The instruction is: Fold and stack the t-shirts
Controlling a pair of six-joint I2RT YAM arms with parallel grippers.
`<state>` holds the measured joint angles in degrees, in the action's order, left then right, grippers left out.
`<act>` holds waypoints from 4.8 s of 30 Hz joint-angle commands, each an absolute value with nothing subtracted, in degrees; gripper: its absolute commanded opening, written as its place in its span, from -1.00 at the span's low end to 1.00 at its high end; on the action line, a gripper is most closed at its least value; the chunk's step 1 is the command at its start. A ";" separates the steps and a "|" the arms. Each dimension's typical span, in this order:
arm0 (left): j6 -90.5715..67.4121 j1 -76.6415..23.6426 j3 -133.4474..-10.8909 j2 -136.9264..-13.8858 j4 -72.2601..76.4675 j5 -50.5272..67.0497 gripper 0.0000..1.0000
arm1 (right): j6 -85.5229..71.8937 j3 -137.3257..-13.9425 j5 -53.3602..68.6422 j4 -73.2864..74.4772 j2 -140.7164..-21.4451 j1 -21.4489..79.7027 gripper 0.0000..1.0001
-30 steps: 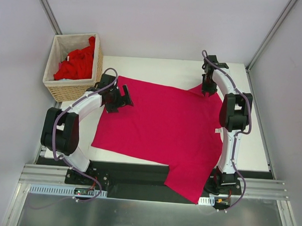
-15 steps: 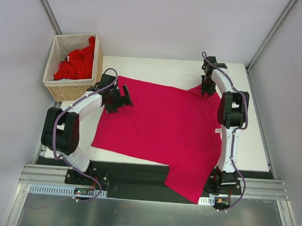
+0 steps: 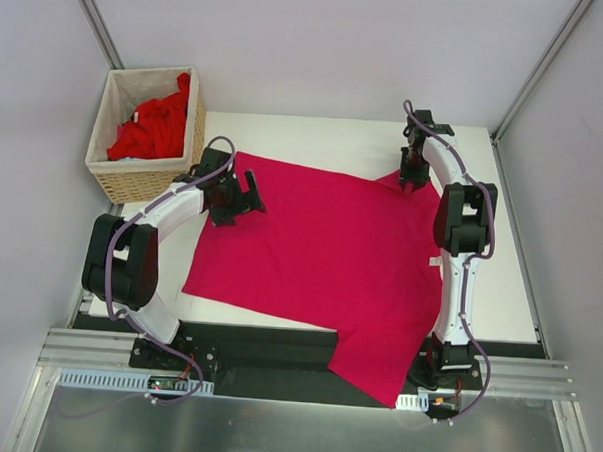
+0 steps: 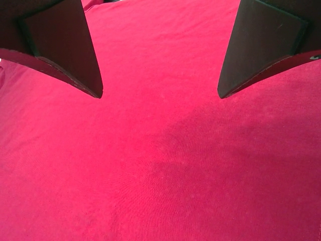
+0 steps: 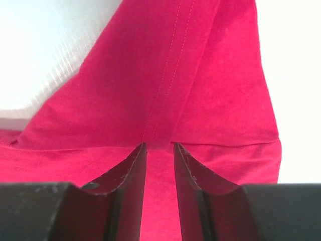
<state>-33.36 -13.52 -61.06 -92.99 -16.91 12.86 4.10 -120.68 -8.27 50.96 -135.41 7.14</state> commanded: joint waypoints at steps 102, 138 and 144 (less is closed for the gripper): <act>-24.87 -9.76 -91.57 -111.35 -25.13 9.23 0.98 | 0.18 -100.88 -9.14 43.15 -118.56 6.95 0.93; -29.71 -3.96 -122.51 -139.12 -40.34 9.85 0.98 | -2.11 -122.95 -4.49 52.99 -139.48 3.87 0.93; -29.79 -3.78 -124.80 -140.45 -41.92 7.65 0.98 | -2.81 -128.48 -1.76 53.87 -142.55 3.08 0.93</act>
<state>-29.30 -4.40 -122.43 -138.82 -38.74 9.89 -1.28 -123.61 -4.82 52.23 -139.48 4.03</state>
